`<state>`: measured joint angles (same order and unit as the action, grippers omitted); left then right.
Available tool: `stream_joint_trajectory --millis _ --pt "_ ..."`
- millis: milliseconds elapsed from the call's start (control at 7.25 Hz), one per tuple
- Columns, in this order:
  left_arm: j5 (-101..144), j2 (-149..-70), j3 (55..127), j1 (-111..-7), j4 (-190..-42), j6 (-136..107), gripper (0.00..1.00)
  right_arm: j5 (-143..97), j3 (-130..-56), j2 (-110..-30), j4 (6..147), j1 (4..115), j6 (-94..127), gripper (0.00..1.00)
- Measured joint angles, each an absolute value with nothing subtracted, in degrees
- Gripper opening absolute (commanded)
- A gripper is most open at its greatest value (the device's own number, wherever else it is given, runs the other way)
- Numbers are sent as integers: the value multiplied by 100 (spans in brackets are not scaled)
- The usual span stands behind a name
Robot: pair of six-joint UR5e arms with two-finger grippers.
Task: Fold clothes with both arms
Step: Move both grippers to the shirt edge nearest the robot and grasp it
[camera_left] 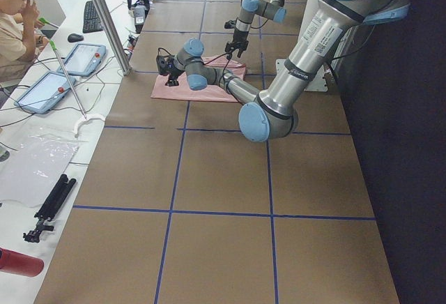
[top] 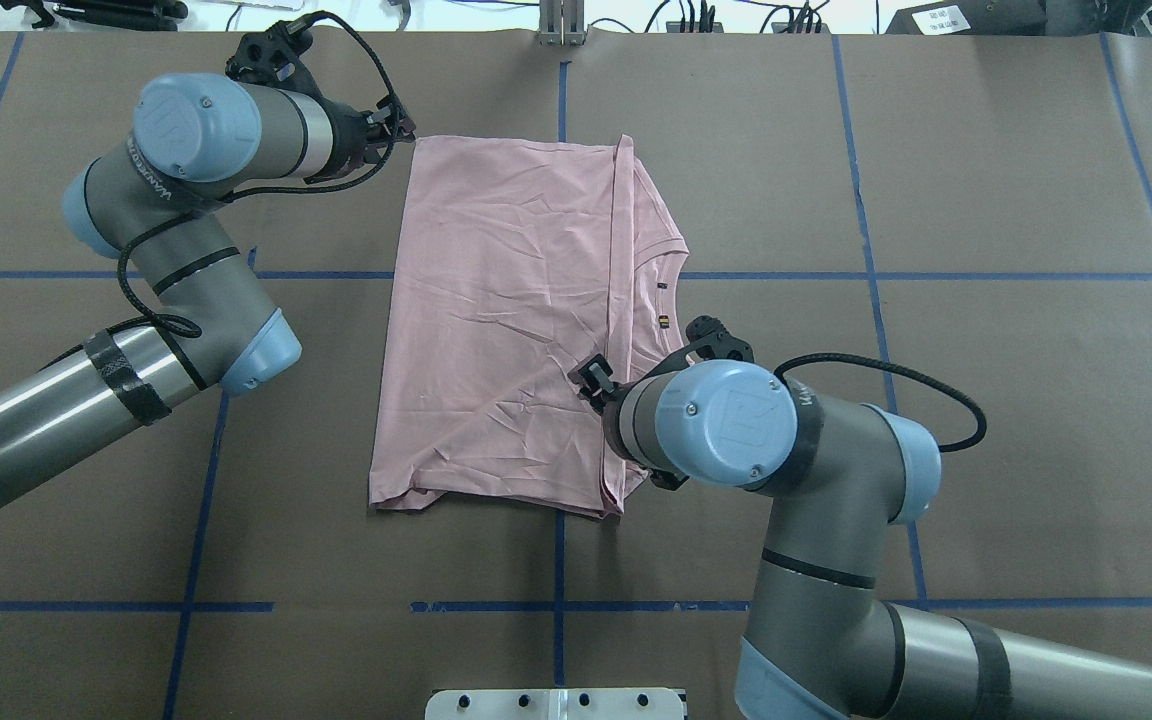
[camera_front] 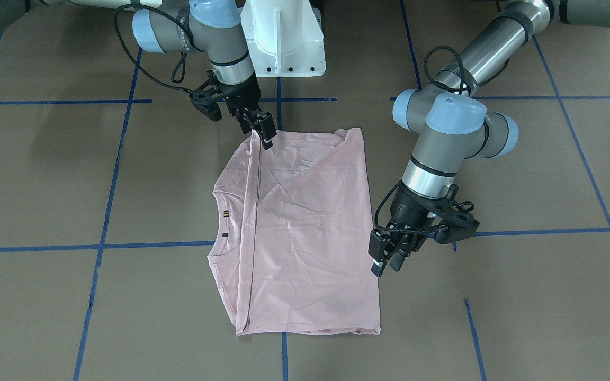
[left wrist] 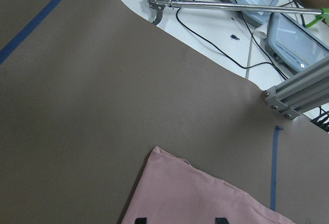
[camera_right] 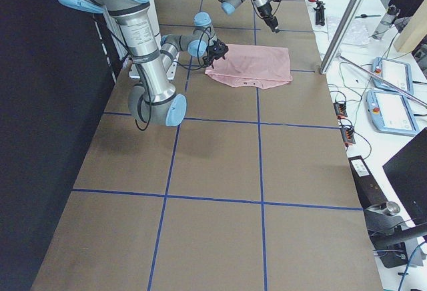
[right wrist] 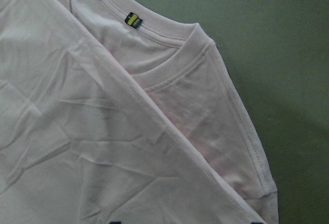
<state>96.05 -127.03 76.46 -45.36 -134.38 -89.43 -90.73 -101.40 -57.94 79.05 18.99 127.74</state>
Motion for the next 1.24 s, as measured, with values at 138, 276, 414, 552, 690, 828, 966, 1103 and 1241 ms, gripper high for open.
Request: stream_joint_trajectory --millis 138,276,414,552,690,828,966,1103,1241 --pt "9606 -12703 7649 -4526 -13446 -8950 58 -9054 -10012 -5767 7920 1840 12801 81" --pt "9606 -12704 7651 -4507 -13466 -8973 58 -9047 -9906 -5755 7932 1803 12808 81" --pt "9604 -12704 7649 -4486 -13485 -9027 58 -9041 -9850 -5756 7942 1771 12810 81" --pt "9601 -12704 7649 -4473 -13499 -9088 58 -9024 -9828 -5758 7951 1733 12812 81" --pt "9599 -12705 7652 -4469 -13505 -9121 58 -9001 -9822 -5768 7958 1705 12814 78" --pt "9600 -12706 7654 -4467 -13508 -9154 58 -8985 -9816 -5784 7961 1680 12816 75" --pt "9601 -12708 7655 -4465 -13508 -9222 58 -8978 -9813 -5791 7962 1663 12818 63" --pt "9601 -12711 7658 -4463 -13509 -9302 58 -8975 -9810 -5799 7967 1658 12818 50" --pt "9604 -12714 7673 -4461 -13507 -9352 58 -8974 -9809 -5798 8011 1651 12821 32"
